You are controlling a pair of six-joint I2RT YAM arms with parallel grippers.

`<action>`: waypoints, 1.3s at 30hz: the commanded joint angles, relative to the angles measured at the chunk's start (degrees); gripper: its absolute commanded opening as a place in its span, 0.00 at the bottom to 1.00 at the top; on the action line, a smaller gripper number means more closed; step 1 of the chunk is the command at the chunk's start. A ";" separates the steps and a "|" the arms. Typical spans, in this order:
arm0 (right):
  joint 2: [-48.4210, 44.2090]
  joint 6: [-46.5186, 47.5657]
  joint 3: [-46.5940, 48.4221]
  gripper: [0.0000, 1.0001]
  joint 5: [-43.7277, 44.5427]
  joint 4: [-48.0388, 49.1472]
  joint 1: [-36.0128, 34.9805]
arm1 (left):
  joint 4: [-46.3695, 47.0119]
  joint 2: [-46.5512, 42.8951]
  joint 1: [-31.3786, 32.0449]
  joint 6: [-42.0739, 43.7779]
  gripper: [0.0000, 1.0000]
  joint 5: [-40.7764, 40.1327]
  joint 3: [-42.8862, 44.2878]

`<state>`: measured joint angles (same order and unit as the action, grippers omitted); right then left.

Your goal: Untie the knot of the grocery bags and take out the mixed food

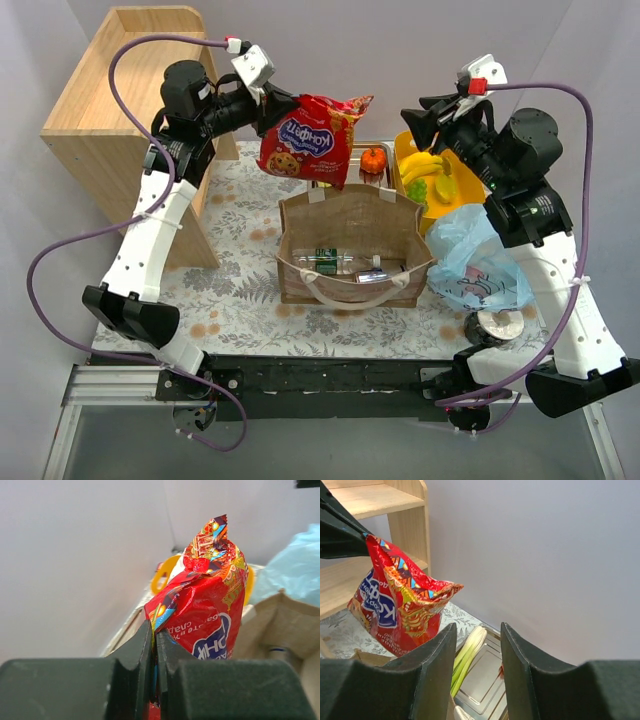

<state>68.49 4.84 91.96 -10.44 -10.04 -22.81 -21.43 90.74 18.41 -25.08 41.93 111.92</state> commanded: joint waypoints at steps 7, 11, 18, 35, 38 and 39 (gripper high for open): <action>-1.25 0.08 -4.77 0.47 3.05 5.12 0.57 | 16.39 1.89 -1.45 12.33 0.00 -19.14 7.52; -1.60 0.08 -6.61 0.46 3.05 5.47 0.66 | 19.93 5.67 -1.80 18.74 0.00 -24.94 12.95; -1.69 -0.27 -8.55 0.46 2.88 6.00 0.84 | 26.78 10.25 -2.42 24.81 0.00 -30.86 17.90; -1.08 -0.97 -10.58 0.46 2.17 6.00 1.19 | 43.30 10.51 -7.25 30.00 0.00 -46.94 20.01; -0.81 -0.80 -10.58 0.46 2.09 6.00 1.27 | 46.65 10.34 -8.92 31.32 0.00 -47.38 20.70; -0.64 -0.80 -10.58 0.46 2.00 5.74 1.19 | 47.44 10.34 -9.44 32.37 0.00 -47.38 20.71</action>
<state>68.07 4.47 80.99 -8.27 -7.05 -21.85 10.39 104.57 11.22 5.54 -2.20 127.63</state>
